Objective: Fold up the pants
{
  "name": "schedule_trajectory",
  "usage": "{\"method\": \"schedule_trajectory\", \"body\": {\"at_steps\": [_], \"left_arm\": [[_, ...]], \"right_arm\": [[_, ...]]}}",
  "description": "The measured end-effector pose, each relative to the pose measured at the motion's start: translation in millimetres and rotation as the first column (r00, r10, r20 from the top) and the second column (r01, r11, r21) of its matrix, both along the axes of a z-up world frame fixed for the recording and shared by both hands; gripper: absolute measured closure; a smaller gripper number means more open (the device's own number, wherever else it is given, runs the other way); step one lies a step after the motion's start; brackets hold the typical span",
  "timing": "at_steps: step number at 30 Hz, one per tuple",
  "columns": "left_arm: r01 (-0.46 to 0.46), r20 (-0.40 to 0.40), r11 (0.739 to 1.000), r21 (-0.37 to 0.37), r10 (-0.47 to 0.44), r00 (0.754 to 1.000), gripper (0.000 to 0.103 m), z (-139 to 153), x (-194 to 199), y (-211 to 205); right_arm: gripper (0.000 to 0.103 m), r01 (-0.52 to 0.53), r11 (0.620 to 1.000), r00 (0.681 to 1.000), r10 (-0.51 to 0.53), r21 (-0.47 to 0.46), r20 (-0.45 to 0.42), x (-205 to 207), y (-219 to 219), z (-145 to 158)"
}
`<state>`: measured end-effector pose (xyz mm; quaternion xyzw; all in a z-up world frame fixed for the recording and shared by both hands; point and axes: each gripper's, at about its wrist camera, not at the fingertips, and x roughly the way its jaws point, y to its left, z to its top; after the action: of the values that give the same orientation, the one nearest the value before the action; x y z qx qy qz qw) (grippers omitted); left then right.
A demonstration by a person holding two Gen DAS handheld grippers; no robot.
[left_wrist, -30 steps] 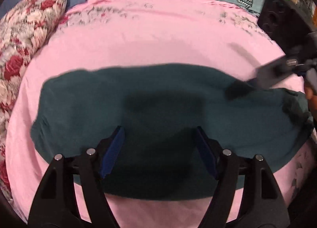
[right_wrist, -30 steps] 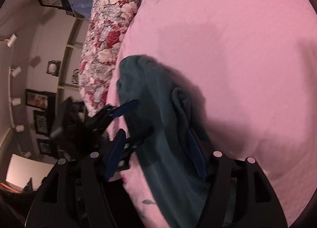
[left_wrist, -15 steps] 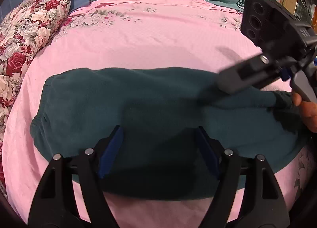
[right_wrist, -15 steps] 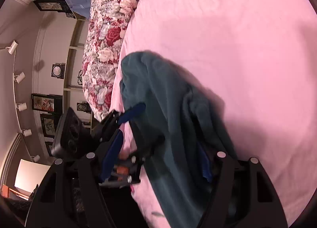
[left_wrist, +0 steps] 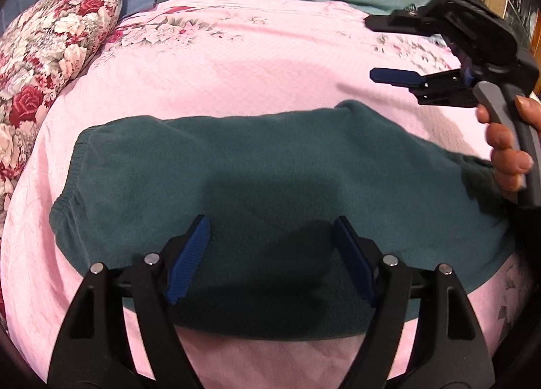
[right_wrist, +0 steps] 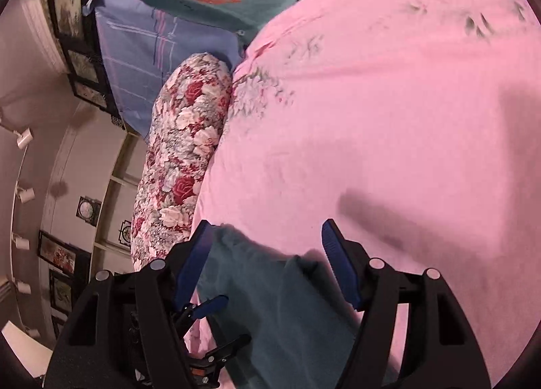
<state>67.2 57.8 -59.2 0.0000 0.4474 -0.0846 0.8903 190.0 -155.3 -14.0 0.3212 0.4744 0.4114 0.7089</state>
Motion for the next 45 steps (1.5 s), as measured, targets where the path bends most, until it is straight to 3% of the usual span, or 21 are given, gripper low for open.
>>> {"method": "schedule_trajectory", "body": {"at_steps": [3, 6, 8, 10, 12, 15, 16, 19, 20, 21, 23, 25, 27, 29, 32, 35, 37, 39, 41, 42, 45], "left_arm": [[-0.05, 0.029, 0.999, 0.02, 0.049, 0.998, 0.026, 10.4, -4.8, 15.6], [-0.171, 0.03, 0.98, 0.096, 0.169, 0.985, 0.025, 10.8, -4.2, 48.1], [-0.259, -0.025, 0.957, 0.127, 0.265, 0.964, 0.025, -1.9, -0.8, 77.5], [-0.305, -0.06, 0.951, 0.047, 0.307, 0.95, 0.015, -13.5, -5.7, 108.7], [-0.296, -0.044, 0.953, 0.057, 0.299, 0.953, 0.015, -9.4, -11.0, 110.6], [-0.308, 0.0, 0.95, 0.055, 0.308, 0.951, 0.017, 2.9, -15.6, 103.0], [-0.294, 0.025, 0.955, 0.045, 0.294, 0.956, 0.016, 7.5, -19.7, 97.6], [-0.264, 0.037, 0.949, 0.175, 0.262, 0.964, 0.014, -1.6, -13.4, 84.5], [-0.269, -0.004, 0.948, 0.168, 0.274, 0.962, 0.013, -11.3, -6.7, 90.1], [-0.299, -0.029, 0.949, 0.101, 0.303, 0.952, 0.013, -11.5, -5.6, 102.6], [-0.339, 0.005, 0.938, 0.077, 0.339, 0.941, 0.015, 1.4, -8.2, 108.3], [-0.312, 0.083, 0.946, 0.081, 0.306, 0.948, 0.015, 22.6, -16.8, 93.2], [-0.215, 0.14, 0.976, 0.044, 0.207, 0.968, 0.014, 44.4, -23.8, 63.7], [-0.071, 0.189, 0.997, 0.03, 0.064, 0.98, 0.013, 63.9, -32.0, 16.0], [0.125, 0.212, 0.992, 0.02, -0.126, 0.969, 0.009, 74.6, -35.5, -54.4], [0.226, 0.174, 0.974, 0.03, -0.227, 0.958, 0.009, 63.7, -28.5, -109.4], [0.288, 0.119, 0.958, 0.013, -0.287, 0.95, 0.009, 46.9, -24.9, -142.7], [0.322, 0.073, 0.946, 0.021, -0.323, 0.944, 0.009, 28.4, -18.9, -168.9], [0.341, 0.031, 0.939, 0.032, -0.342, 0.939, 0.009, 11.2, -19.7, -190.5], [0.345, 0.011, 0.938, 0.034, -0.346, 0.938, 0.009, 3.9, -16.8, -195.4], [0.347, -0.025, 0.936, 0.054, -0.347, 0.938, 0.008, -10.8, -16.8, -208.8]], "right_arm": [[0.034, -0.106, 0.994, 0.994, 0.106, -0.039, 0.003, -16.6, 31.8, 7.0], [0.037, -0.057, 0.971, 0.998, 0.059, -0.23, 0.002, -15.3, 44.0, -13.7], [0.055, -0.028, 0.97, 1.0, 0.027, -0.243, -0.007, -8.7, 36.4, -27.7], [0.064, -0.025, 0.969, 1.0, 0.022, -0.245, -0.017, -8.4, 30.7, -32.2], [0.063, -0.023, 0.967, 1.0, 0.027, -0.255, 0.011, -14.7, 32.9, -24.1], [0.046, -0.042, 0.966, 0.991, 0.072, -0.255, 0.109, -34.7, 48.7, 3.1], [0.046, -0.044, 0.956, 0.987, 0.086, -0.29, 0.134, -39.2, 56.1, 6.6], [0.047, -0.024, 0.924, 0.999, 0.04, -0.381, 0.035, -37.0, 57.6, -21.7], [0.047, 0.009, 0.926, 1.0, 0.0, -0.378, 0.022, -39.4, 47.5, -20.5], [0.046, 0.015, 0.923, 1.0, -0.008, -0.384, 0.019, -46.2, 38.0, -14.0], [0.045, 0.069, 0.93, 0.992, -0.025, -0.361, 0.125, -70.8, 11.1, 13.2], [0.039, 0.177, 0.91, 0.96, -0.077, -0.374, 0.268, -106.5, -38.8, 42.8], [0.03, 0.335, 0.859, 0.913, -0.196, -0.387, 0.357, -142.0, -102.4, 56.9], [0.024, 0.524, 0.746, 0.836, -0.36, -0.411, 0.413, -183.1, -177.4, 58.3], [0.021, 0.7, 0.522, 0.713, -0.552, -0.487, 0.433, -255.3, -268.3, 42.5], [0.021, 0.745, 0.37, 0.628, -0.67, -0.555, 0.396, -294.9, -339.4, 17.7], [0.022, 0.724, 0.366, 0.636, -0.683, -0.584, 0.36, -300.4, -362.3, 1.0], [0.026, 0.689, 0.424, 0.673, -0.676, -0.588, 0.301, -296.2, -375.3, -15.2], [0.044, 0.636, 0.452, 0.719, -0.641, -0.625, 0.268, -286.9, -381.2, -29.2], [0.067, 0.615, 0.47, 0.736, -0.631, -0.633, 0.246, -283.2, -370.7, -33.4], [0.075, 0.602, 0.457, 0.757, -0.587, -0.655, 0.287, -283.4, -355.5, -33.3]]}}
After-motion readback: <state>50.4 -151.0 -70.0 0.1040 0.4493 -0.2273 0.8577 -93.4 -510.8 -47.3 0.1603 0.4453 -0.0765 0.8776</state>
